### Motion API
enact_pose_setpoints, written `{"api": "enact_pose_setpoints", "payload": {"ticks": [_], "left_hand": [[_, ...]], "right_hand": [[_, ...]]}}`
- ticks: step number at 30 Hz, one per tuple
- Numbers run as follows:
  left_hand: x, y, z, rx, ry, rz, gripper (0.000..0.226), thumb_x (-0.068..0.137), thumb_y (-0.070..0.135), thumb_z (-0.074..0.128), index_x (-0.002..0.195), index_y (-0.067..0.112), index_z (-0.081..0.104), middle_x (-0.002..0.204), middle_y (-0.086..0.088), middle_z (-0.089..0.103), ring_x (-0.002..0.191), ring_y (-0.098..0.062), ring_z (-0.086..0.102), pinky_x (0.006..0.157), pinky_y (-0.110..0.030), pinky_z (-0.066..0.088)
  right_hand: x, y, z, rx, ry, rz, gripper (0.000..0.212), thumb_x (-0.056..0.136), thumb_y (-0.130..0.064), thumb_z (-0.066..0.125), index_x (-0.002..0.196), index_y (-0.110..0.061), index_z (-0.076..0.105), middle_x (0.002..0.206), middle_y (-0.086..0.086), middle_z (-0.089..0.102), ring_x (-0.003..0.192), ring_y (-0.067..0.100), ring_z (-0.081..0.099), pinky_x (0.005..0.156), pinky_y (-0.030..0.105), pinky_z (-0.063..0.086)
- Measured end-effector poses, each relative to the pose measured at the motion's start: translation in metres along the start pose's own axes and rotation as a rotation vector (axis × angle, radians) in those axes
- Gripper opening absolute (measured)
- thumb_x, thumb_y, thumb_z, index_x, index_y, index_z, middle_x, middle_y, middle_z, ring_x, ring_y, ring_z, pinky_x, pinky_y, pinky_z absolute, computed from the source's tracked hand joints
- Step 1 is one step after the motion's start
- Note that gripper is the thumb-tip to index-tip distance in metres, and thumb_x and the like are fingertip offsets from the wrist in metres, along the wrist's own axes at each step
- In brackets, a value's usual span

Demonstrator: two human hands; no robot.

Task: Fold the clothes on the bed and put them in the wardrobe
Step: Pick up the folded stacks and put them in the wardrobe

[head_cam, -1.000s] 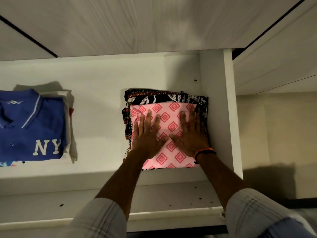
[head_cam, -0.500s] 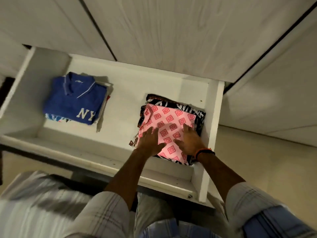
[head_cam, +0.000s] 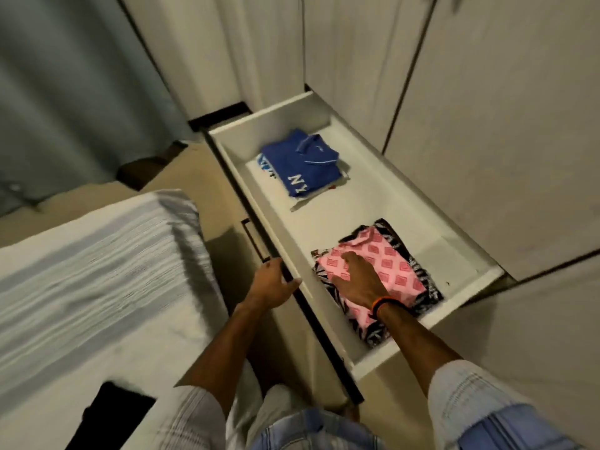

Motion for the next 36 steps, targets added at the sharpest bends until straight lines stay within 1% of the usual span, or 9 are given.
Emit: {"api": "enact_pose_setpoints", "payload": {"ticks": [3, 6, 8, 13, 17, 22, 26, 31, 36], "left_hand": [[-0.036, -0.059, -0.033, -0.145, 0.093, -0.119, 0.076, 0.088, 0.045, 0.067, 0.146, 0.007, 0.037, 0.147, -0.017, 0.042, 0.133, -0.031, 0.044, 0.109, -0.043, 0.04], [-0.072, -0.106, -0.048, -0.235, 0.187, -0.234, 0.078, 0.088, 0.045, 0.067, 0.148, 0.007, 0.034, 0.15, -0.015, 0.04, 0.135, -0.03, 0.042, 0.11, -0.038, 0.039], [-0.1, -0.142, -0.056, -0.28, 0.251, -0.308, 0.076, 0.089, 0.045, 0.066, 0.147, 0.006, 0.035, 0.149, -0.015, 0.042, 0.135, -0.031, 0.043, 0.109, -0.037, 0.038], [-0.19, -0.225, -0.047, -0.415, 0.371, -0.554, 0.076, 0.09, 0.046, 0.065, 0.147, 0.008, 0.032, 0.15, -0.014, 0.04, 0.134, -0.029, 0.043, 0.106, -0.035, 0.038], [-0.267, -0.269, -0.028, -0.536, 0.468, -0.702, 0.077, 0.09, 0.044, 0.065, 0.148, 0.005, 0.032, 0.147, -0.017, 0.042, 0.133, -0.031, 0.044, 0.106, -0.036, 0.039], [-0.354, -0.304, 0.012, -0.67, 0.576, -0.884, 0.076, 0.09, 0.041, 0.066, 0.148, 0.005, 0.033, 0.148, -0.016, 0.042, 0.134, -0.031, 0.045, 0.105, -0.036, 0.04], [-0.404, -0.333, 0.056, -0.782, 0.592, -1.021, 0.077, 0.089, 0.042, 0.068, 0.147, 0.004, 0.034, 0.147, -0.017, 0.044, 0.132, -0.032, 0.046, 0.103, -0.037, 0.042], [-0.431, -0.377, 0.095, -0.917, 0.587, -1.132, 0.075, 0.09, 0.043, 0.066, 0.147, 0.006, 0.034, 0.146, -0.016, 0.045, 0.131, -0.033, 0.048, 0.103, -0.039, 0.042], [-0.43, -0.432, 0.109, -0.985, 0.597, -1.183, 0.074, 0.09, 0.043, 0.066, 0.146, 0.007, 0.035, 0.145, -0.015, 0.047, 0.131, -0.033, 0.048, 0.104, -0.04, 0.043]], "right_hand": [[-0.002, -0.056, 0.031, -0.057, -0.058, -0.114, 0.061, 0.087, -0.031, 0.069, 0.139, -0.011, 0.044, 0.138, 0.011, 0.052, 0.124, 0.028, 0.053, 0.105, 0.04, 0.044], [-0.009, -0.101, 0.066, -0.113, -0.122, -0.214, 0.06, 0.086, -0.032, 0.07, 0.137, -0.012, 0.046, 0.139, 0.009, 0.052, 0.123, 0.026, 0.055, 0.103, 0.044, 0.046], [-0.015, -0.134, 0.097, -0.179, -0.186, -0.295, 0.058, 0.086, -0.032, 0.07, 0.135, -0.012, 0.048, 0.137, 0.009, 0.054, 0.121, 0.025, 0.055, 0.103, 0.043, 0.046], [-0.051, -0.197, 0.173, -0.255, -0.349, -0.489, 0.056, 0.086, -0.034, 0.071, 0.134, -0.013, 0.05, 0.129, 0.009, 0.057, 0.11, 0.021, 0.06, 0.098, 0.036, 0.049], [-0.087, -0.229, 0.228, -0.302, -0.509, -0.597, 0.056, 0.088, -0.033, 0.07, 0.135, -0.011, 0.05, 0.133, 0.01, 0.057, 0.117, 0.024, 0.057, 0.102, 0.035, 0.046], [-0.132, -0.243, 0.283, -0.311, -0.664, -0.637, 0.055, 0.088, -0.029, 0.072, 0.133, -0.01, 0.049, 0.132, 0.011, 0.057, 0.11, 0.022, 0.06, 0.095, 0.033, 0.05], [-0.156, -0.246, 0.326, -0.391, -0.73, -0.659, 0.056, 0.088, -0.03, 0.071, 0.135, -0.01, 0.048, 0.132, 0.01, 0.059, 0.113, 0.024, 0.061, 0.098, 0.036, 0.05], [-0.165, -0.245, 0.376, -0.424, -0.786, -0.6, 0.054, 0.088, -0.029, 0.072, 0.133, -0.009, 0.05, 0.131, 0.011, 0.06, 0.112, 0.025, 0.061, 0.098, 0.035, 0.05], [-0.156, -0.24, 0.428, -0.497, -0.816, -0.5, 0.056, 0.089, -0.028, 0.071, 0.135, -0.008, 0.046, 0.134, 0.013, 0.058, 0.116, 0.027, 0.059, 0.099, 0.037, 0.05]]}}
Point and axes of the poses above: each hand's wrist, its own x-axis towards the middle knuckle, its own z-axis out of the palm, y = z × x, the point moved 8 cm from there along x, towards the middle knuckle
